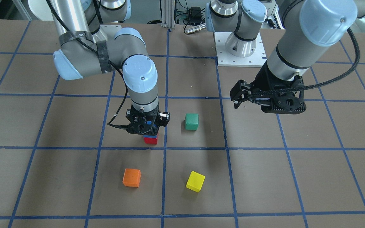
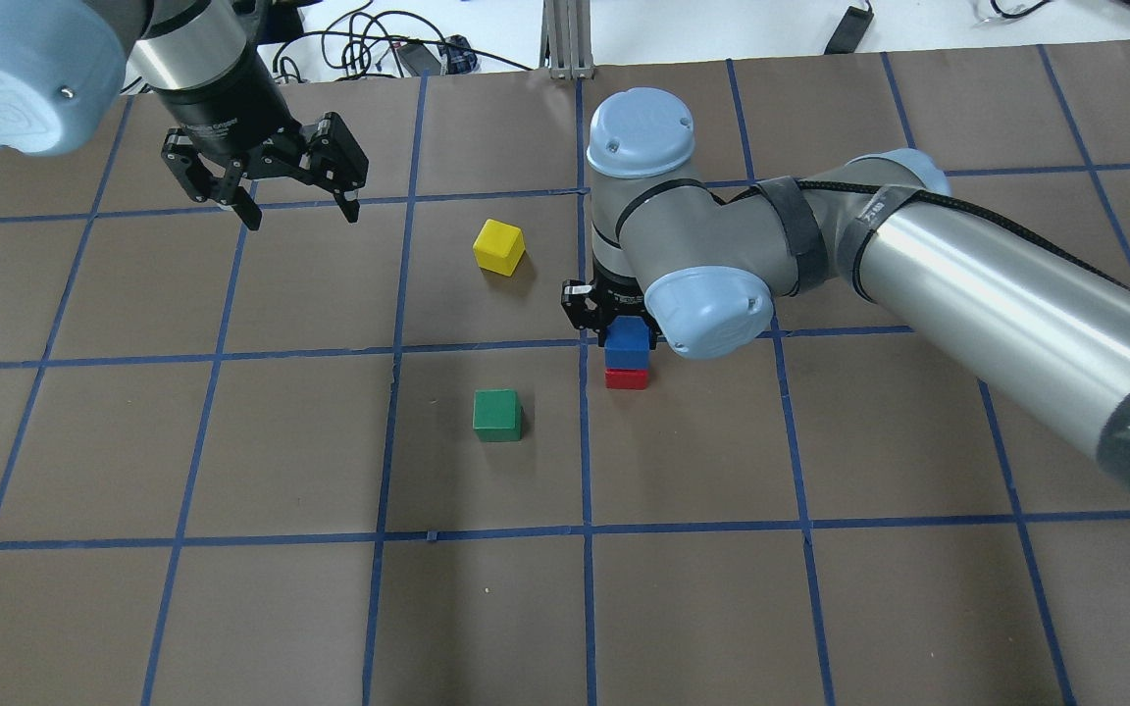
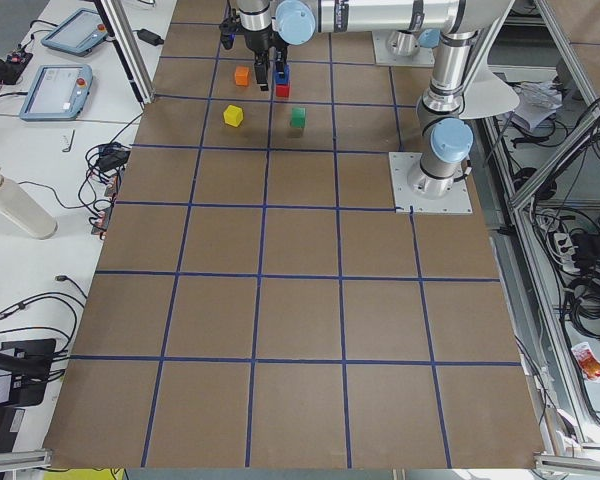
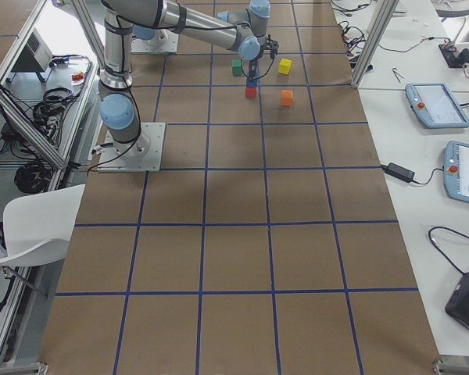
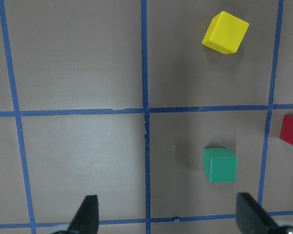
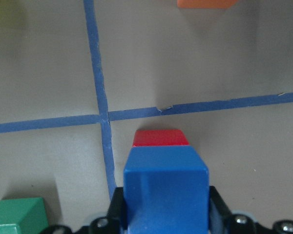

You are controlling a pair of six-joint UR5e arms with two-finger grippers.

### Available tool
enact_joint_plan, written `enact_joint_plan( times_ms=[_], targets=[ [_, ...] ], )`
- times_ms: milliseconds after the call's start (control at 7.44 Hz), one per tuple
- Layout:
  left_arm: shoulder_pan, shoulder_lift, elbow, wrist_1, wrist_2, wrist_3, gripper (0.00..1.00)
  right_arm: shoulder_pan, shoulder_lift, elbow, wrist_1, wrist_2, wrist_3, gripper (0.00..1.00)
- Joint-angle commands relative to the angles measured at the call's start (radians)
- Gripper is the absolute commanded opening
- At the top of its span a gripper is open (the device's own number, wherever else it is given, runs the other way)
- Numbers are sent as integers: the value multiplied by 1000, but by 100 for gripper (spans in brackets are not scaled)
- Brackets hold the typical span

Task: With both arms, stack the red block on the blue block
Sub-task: 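Lower the blue cube onto the red cube with the right gripper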

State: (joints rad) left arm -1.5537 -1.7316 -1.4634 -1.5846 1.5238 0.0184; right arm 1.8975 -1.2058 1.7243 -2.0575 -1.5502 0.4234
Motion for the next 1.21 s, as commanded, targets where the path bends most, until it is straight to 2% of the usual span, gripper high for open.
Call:
enact_joint_plan(
  times_ms=[0, 269, 403, 538, 672, 1076],
  targets=[
    [1, 0, 0, 0, -1, 0, 100, 0, 0, 3, 0, 4, 0, 17],
    [1, 0, 0, 0, -1, 0, 100, 0, 0, 3, -3, 7, 0, 20],
    [1, 0, 0, 0, 1, 0, 100, 0, 2, 3, -10, 10, 2, 30],
    [1, 1, 0, 0, 1, 0, 100, 0, 3, 5, -12, 12, 2, 48],
    [1, 0, 0, 0, -1, 0, 100, 0, 3, 3, -12, 7, 0, 51],
    [1, -2, 0, 0, -1, 0, 100, 0, 5, 5, -9, -2, -6, 53]
  ],
)
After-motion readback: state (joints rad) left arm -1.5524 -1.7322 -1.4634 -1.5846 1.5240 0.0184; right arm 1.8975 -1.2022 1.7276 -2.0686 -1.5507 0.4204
